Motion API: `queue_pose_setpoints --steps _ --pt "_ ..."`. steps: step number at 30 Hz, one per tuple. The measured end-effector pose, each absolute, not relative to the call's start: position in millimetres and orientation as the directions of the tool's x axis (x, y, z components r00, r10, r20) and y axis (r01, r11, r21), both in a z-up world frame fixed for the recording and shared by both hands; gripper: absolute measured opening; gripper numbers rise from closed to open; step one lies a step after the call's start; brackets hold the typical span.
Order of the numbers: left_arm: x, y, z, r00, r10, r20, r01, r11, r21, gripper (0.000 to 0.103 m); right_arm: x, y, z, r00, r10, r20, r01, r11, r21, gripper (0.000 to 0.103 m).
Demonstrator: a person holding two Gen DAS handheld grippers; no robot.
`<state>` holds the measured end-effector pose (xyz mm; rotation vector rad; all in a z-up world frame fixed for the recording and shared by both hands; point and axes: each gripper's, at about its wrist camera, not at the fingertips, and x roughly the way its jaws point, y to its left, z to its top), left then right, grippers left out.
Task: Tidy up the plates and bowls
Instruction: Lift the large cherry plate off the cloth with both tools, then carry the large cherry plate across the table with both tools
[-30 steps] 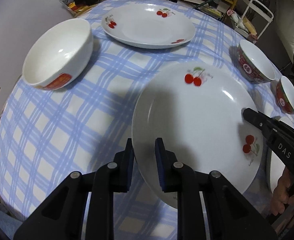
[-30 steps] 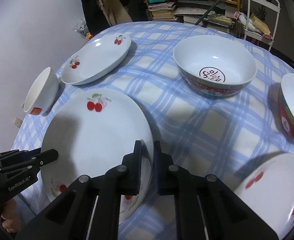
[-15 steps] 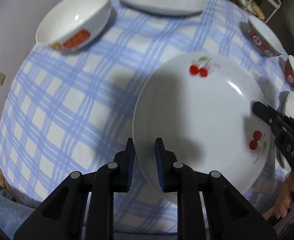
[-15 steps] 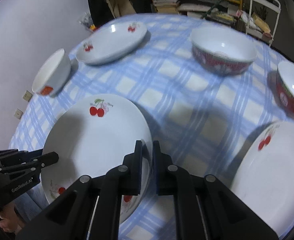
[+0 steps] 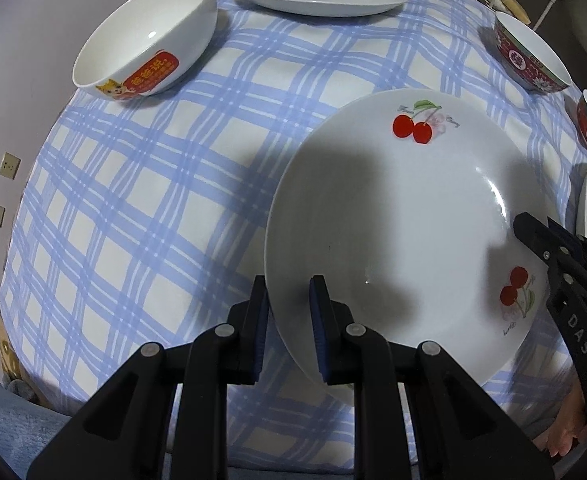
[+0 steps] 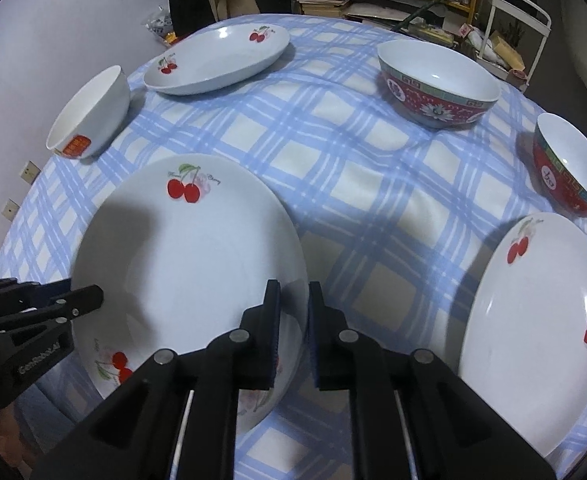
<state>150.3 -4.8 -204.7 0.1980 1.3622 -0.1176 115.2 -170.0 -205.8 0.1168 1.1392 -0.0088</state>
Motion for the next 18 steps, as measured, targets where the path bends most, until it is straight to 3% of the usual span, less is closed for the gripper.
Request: queue_pose_setpoints --steps 9,18 --pt "141.9 -4.0 -205.6 0.183 -0.004 -0.983 0.182 0.983 0.03 0.023 116.9 -169.7 -207.8 0.414 0.042 -0.909 0.063 0.995 0.075 0.015" --pt "141.2 -4.8 -202.5 0.173 0.037 -0.984 0.208 0.975 0.074 0.023 117.5 -170.8 -205.3 0.423 0.038 -0.905 0.059 0.996 0.069 0.015"
